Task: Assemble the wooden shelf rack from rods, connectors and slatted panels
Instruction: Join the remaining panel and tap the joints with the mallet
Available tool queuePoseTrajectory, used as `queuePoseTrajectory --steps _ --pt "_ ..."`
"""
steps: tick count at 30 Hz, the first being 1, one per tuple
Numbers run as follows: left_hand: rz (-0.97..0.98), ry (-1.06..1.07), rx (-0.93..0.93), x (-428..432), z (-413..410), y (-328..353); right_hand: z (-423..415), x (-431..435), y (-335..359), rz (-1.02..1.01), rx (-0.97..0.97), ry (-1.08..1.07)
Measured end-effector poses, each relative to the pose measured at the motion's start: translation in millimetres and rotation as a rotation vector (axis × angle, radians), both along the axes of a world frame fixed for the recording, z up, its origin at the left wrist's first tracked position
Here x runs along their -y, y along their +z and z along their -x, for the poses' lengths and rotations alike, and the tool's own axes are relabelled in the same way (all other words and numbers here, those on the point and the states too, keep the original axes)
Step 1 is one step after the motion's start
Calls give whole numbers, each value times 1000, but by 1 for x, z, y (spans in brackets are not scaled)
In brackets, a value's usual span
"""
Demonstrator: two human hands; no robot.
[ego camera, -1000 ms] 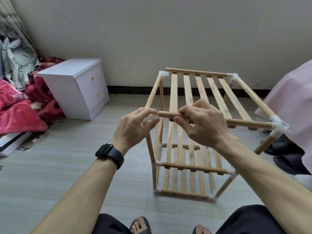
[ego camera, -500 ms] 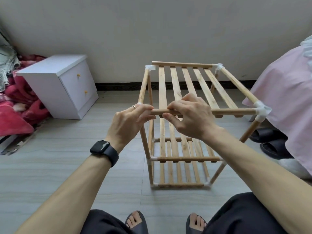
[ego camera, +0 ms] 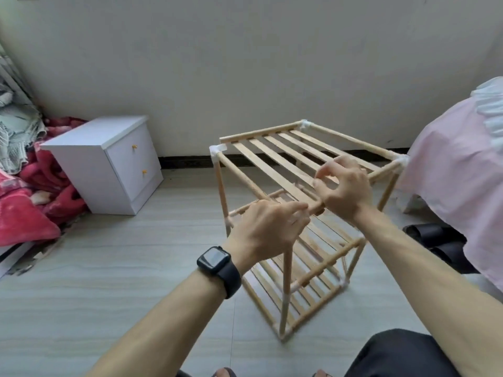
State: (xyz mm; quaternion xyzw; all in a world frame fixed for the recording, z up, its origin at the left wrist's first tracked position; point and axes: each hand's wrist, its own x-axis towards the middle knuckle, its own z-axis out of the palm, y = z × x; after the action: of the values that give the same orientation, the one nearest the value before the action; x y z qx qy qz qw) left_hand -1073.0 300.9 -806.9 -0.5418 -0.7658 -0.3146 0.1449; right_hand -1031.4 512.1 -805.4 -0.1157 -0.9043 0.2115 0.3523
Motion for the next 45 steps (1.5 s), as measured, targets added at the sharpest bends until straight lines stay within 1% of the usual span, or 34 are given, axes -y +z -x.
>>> queuePoseTrajectory --steps 2,4,5,7,8,10,12,14,15,17,20,21,23,25,26,29,31,33,35,36,38,40,43,45 --pt "58 -46 -19 -10 5 13 -7 -12 8 -25 112 -65" --pt "-11 17 -74 -10 22 25 -19 -11 15 -48 163 -61" --pt "-76 116 -106 -7 35 30 -26 -5 18 -17 162 -28" --pt "-192 412 -107 2 69 34 -38 15 22 4 181 27" --pt "-204 546 -62 7 89 34 -41 27 21 -32 202 47" --pt "-91 733 116 16 127 32 -43 53 16 -132 235 67" --pt "38 782 352 25 158 30 -37 70 10 -225 281 49" --pt "47 719 559 30 172 24 -28 70 2 -293 343 9" --pt "7 695 606 32 175 21 -24 63 0 -312 353 -8" --pt "-123 670 675 34 172 16 -22 41 -4 -311 318 -35" --pt "-319 511 936 34 156 12 -26 -3 -5 -311 290 -101" --pt "-326 479 979 33 149 11 -27 -14 -5 -312 313 -127" --pt "-277 460 1038 32 130 11 -26 -25 -3 -303 346 -197" --pt "-242 392 1149 31 111 13 -21 -20 -2 -298 326 -233" --pt "-211 329 1187 31 102 14 -18 -11 -2 -293 317 -214" --pt "-93 149 1198 28 73 15 -5 35 1 -193 299 -18" --pt "-51 99 1202 24 60 12 2 68 4 -195 291 62" --pt "-49 94 1232 25 56 9 3 85 3 -259 272 51" --pt "-83 149 1284 29 59 7 -1 86 -1 -313 306 12" --pt "-101 192 1296 31 62 6 -3 85 -4 -321 319 1" --pt "-108 245 1274 32 68 5 -5 88 -7 -286 270 24" --pt "-115 208 1272 29 73 10 -2 96 -7 -269 219 56" --pt "-92 156 1239 16 75 20 3 100 -6 -277 216 38" --pt "-119 174 1217 3 75 19 4 100 -7 -289 230 10"
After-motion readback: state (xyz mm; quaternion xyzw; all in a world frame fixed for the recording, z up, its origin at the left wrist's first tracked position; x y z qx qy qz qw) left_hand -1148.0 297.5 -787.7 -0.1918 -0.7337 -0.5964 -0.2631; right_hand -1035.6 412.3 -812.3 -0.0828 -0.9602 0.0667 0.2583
